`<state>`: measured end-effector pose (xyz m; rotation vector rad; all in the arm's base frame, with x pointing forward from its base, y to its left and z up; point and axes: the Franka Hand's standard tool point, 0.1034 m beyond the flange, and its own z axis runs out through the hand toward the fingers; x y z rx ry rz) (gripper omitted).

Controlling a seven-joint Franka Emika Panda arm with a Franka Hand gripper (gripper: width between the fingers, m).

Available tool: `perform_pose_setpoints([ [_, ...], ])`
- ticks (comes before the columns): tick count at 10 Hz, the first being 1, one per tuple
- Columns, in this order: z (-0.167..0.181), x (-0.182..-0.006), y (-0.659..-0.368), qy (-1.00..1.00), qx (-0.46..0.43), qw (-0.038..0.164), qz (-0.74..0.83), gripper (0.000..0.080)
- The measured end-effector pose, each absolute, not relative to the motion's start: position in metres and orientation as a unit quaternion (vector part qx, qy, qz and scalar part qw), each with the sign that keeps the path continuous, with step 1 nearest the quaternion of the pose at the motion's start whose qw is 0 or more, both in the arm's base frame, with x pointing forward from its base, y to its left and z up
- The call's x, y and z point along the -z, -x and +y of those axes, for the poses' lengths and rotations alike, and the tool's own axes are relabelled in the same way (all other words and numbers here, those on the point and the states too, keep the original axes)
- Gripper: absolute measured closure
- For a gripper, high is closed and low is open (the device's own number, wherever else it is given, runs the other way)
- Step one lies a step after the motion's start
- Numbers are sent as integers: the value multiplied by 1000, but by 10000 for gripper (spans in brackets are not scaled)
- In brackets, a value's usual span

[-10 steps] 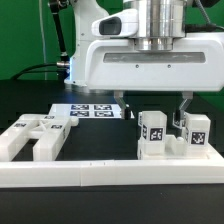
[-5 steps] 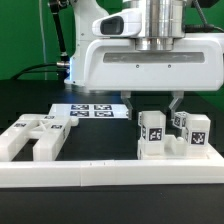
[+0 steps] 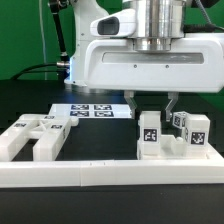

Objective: Assemble chair

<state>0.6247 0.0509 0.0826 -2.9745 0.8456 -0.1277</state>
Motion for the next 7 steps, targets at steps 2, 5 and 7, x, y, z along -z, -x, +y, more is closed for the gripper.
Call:
perform_pose_setpoints([
  [2, 58, -82, -623, 915, 38, 26, 401, 509],
  [5, 59, -81, -623, 822, 31, 39, 568, 509],
  [7, 61, -81, -626, 766, 30, 49, 640, 509],
])
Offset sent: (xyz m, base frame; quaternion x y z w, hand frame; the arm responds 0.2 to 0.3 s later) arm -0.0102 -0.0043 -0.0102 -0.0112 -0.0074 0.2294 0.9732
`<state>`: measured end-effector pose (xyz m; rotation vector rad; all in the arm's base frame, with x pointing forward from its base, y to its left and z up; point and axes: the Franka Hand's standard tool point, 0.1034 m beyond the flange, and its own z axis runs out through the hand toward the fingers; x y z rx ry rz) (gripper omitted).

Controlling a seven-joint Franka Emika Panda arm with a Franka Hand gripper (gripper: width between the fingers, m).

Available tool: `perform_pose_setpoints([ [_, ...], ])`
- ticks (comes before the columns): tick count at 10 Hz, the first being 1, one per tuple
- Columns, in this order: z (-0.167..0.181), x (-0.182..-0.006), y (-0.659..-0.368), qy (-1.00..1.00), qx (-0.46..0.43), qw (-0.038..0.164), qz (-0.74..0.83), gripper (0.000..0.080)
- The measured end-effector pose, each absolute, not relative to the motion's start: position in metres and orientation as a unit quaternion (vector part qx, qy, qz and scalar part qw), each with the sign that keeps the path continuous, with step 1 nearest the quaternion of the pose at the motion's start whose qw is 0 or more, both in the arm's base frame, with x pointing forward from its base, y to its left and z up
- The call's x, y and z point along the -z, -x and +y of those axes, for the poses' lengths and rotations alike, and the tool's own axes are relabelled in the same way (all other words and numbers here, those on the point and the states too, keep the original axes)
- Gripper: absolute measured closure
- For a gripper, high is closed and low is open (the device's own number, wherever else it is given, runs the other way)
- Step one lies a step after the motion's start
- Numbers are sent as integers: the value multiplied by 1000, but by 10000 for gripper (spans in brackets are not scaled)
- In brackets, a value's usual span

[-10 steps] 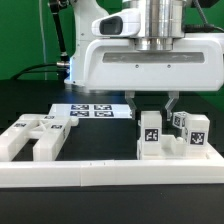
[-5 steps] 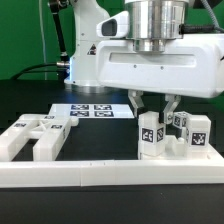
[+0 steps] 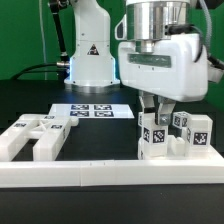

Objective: Assemble chair

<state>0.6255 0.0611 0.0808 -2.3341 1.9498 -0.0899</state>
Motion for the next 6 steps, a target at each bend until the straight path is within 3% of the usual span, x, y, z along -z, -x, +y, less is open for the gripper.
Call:
perform_pose_setpoints([
  [4, 64, -81, -626, 677, 21, 56, 734, 509],
  [5, 64, -81, -626, 689, 22, 56, 722, 453],
  [6, 64, -81, -626, 703, 23, 55, 709, 453],
])
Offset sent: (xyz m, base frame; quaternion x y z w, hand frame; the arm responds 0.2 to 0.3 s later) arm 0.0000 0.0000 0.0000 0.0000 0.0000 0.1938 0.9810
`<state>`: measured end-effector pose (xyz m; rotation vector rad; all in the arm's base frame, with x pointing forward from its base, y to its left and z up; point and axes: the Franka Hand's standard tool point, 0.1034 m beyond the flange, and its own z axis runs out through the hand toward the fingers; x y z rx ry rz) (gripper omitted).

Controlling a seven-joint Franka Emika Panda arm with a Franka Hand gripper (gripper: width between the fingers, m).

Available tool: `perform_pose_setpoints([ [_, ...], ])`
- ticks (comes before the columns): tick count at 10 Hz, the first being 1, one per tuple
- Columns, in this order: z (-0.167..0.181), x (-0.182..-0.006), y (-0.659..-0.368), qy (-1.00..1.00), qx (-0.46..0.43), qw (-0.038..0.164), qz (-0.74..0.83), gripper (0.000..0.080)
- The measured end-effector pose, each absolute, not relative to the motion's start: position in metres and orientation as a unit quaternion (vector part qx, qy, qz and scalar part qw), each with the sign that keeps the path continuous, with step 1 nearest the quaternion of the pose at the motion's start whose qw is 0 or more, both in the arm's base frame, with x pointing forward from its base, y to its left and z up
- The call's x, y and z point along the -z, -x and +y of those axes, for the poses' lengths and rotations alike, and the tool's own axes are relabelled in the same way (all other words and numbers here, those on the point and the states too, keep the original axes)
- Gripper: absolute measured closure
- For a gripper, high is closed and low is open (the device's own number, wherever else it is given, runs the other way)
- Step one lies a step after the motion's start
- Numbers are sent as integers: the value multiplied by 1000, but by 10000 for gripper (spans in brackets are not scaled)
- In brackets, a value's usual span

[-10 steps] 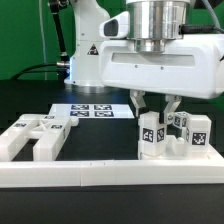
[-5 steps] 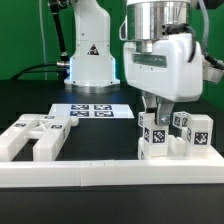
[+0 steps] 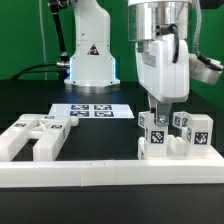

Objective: Assemble chair

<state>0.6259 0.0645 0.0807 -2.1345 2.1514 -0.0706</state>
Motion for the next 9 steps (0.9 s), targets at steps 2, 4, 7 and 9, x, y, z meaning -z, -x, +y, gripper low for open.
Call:
perform_pose_setpoints([
  [2, 68, -80, -625, 739, 25, 52, 671, 265],
  [4, 73, -80, -624, 817, 31, 46, 574, 157],
  [7, 66, -81, -627, 896, 43, 42, 440, 151],
  [9, 63, -81, -627, 927, 46, 38, 369, 150],
])
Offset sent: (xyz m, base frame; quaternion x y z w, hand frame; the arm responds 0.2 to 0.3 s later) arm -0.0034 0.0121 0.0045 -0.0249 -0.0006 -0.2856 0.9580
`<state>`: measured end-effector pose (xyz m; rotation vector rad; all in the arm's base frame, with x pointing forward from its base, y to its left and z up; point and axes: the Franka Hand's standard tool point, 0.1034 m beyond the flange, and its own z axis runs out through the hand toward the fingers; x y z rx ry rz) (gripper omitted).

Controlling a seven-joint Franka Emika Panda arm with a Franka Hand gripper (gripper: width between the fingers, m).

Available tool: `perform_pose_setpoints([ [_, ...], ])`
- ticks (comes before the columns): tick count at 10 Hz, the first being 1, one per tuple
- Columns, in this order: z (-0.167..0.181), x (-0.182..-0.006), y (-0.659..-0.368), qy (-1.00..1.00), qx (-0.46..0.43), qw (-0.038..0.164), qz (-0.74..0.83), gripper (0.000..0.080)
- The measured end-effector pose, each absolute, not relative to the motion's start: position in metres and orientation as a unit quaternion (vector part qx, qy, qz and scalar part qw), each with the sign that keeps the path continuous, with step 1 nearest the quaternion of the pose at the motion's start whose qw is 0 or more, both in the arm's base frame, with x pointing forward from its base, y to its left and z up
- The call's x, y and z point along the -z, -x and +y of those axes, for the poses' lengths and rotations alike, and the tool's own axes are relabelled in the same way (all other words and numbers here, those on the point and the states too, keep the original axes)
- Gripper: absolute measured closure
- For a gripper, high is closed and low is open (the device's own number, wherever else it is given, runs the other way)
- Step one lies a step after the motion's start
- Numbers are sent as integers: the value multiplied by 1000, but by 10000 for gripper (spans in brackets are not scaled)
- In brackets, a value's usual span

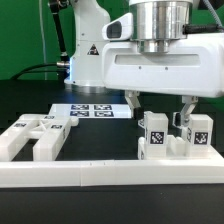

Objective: Assemble chair

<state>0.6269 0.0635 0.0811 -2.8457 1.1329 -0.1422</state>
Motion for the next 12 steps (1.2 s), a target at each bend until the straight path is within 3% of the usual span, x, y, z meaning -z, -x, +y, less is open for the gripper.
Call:
perform_pose_setpoints([
  [8, 54, -80, -628, 995, 58, 12, 86, 150],
  [10, 53, -80, -628, 994, 58, 12, 88, 409],
  [11, 53, -80, -628, 994, 58, 12, 92, 409],
  [12, 53, -80, -628, 993, 58, 12, 102, 511],
])
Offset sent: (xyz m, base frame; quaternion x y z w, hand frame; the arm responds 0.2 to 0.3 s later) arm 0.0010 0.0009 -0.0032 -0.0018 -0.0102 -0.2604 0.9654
